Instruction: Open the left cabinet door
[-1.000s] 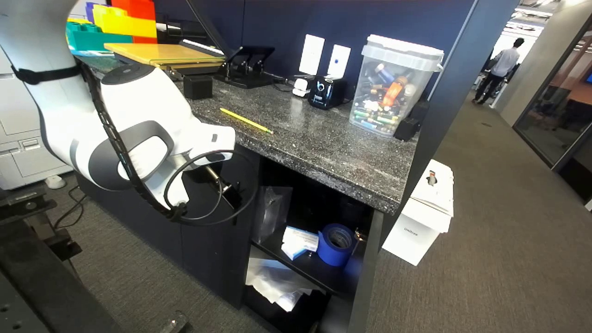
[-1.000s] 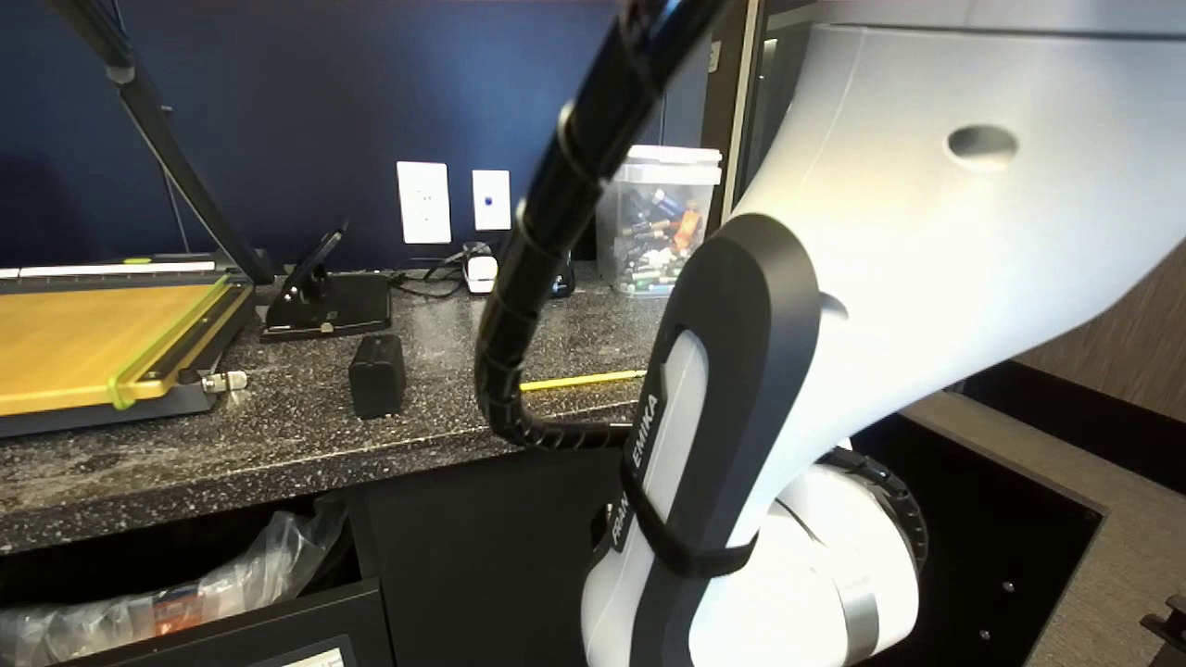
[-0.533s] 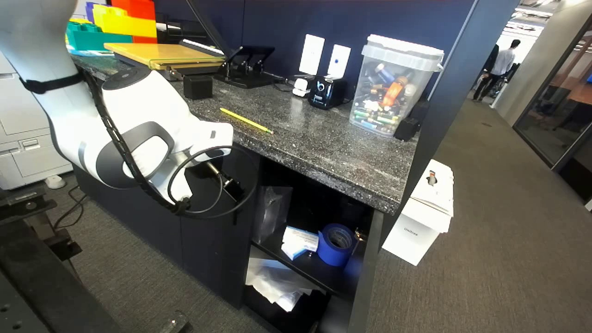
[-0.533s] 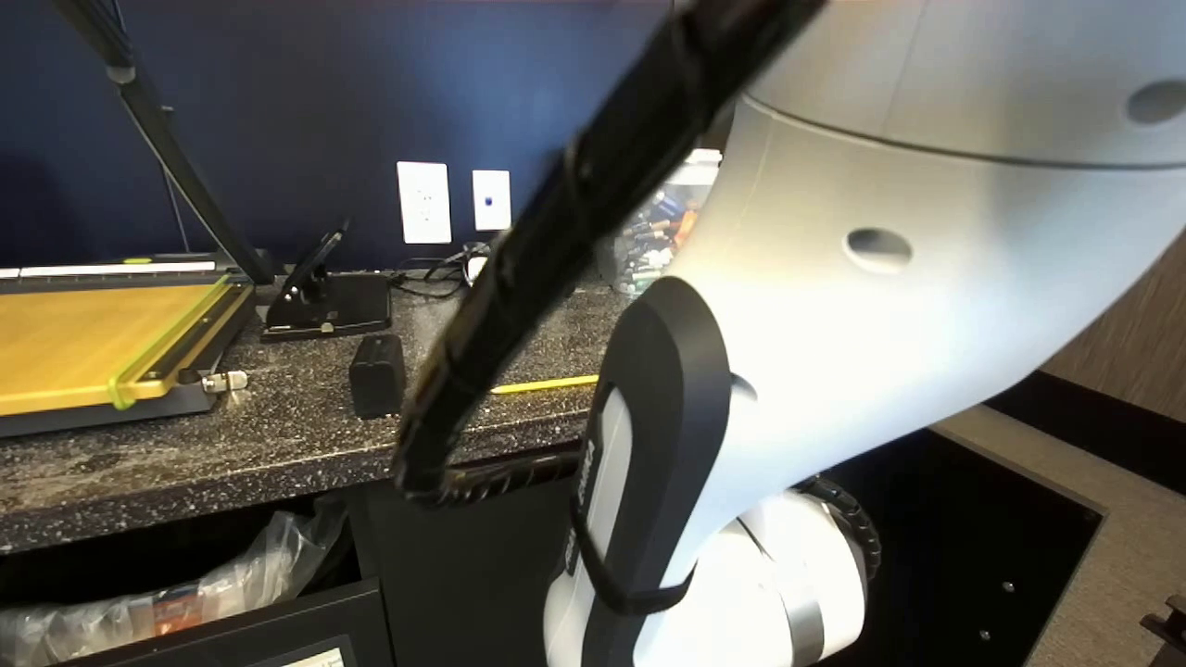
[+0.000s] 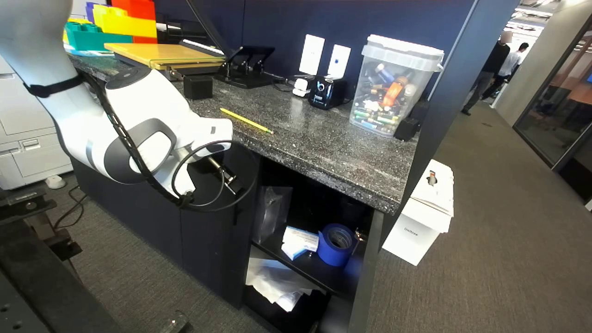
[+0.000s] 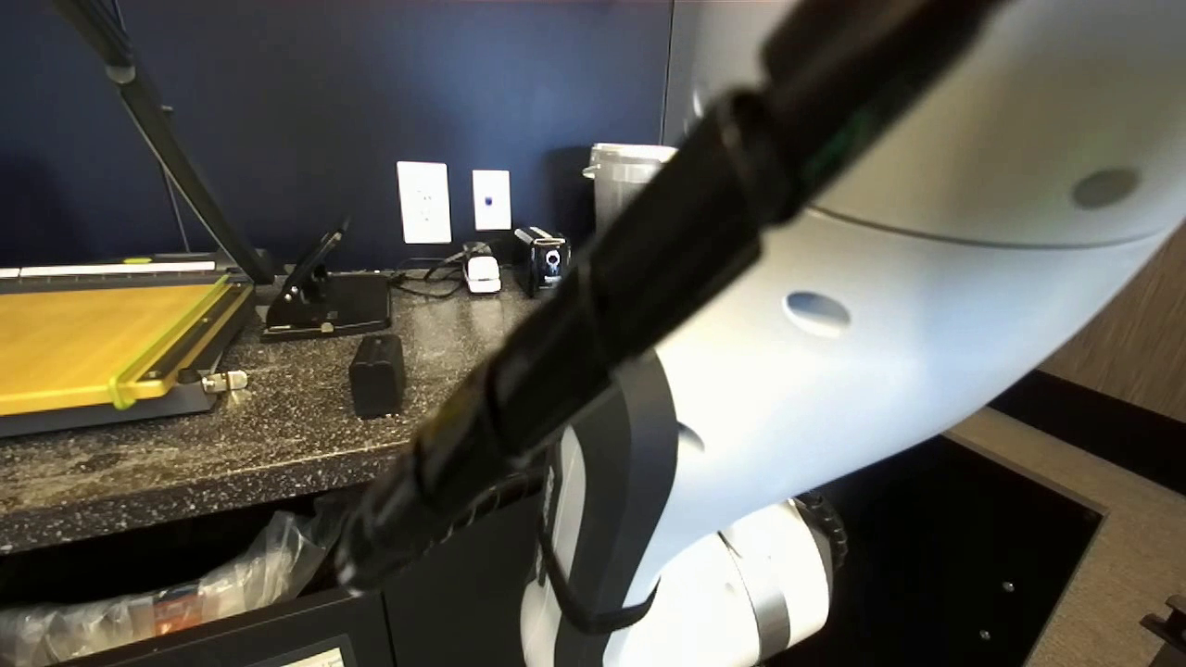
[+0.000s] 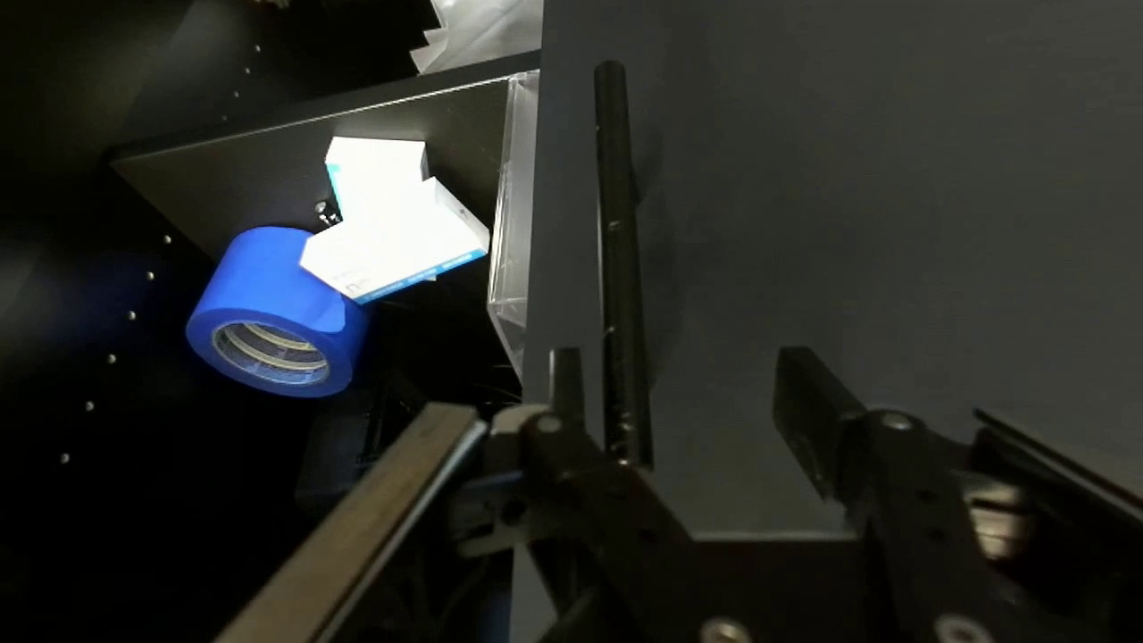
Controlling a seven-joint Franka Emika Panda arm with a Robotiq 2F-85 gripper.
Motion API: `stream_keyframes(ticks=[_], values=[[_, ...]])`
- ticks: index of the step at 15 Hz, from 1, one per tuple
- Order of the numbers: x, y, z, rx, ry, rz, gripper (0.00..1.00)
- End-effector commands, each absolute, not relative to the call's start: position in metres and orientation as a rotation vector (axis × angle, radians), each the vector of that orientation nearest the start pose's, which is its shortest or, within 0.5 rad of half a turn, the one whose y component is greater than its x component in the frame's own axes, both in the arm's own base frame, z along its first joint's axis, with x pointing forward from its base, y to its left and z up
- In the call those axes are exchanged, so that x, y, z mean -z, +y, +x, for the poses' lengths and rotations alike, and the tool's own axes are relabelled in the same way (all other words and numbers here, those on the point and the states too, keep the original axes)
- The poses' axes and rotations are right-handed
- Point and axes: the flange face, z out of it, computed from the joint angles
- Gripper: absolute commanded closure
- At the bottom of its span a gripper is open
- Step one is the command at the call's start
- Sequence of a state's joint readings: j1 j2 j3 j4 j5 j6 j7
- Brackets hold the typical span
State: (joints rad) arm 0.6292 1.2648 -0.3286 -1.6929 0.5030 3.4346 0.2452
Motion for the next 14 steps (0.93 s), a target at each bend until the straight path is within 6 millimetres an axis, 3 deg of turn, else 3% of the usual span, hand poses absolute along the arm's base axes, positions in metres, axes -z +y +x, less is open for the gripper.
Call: stream_keyframes(ticks=[1, 5, 14], values=[[0.023, 0.144, 0.62, 1.039, 0.28, -3.059, 0.73], [0.02, 0.141, 0.626, 1.042, 0.277, -3.077, 0.99], [0.025, 0.147, 0.614, 0.904, 0.355, -3.121, 0.96]])
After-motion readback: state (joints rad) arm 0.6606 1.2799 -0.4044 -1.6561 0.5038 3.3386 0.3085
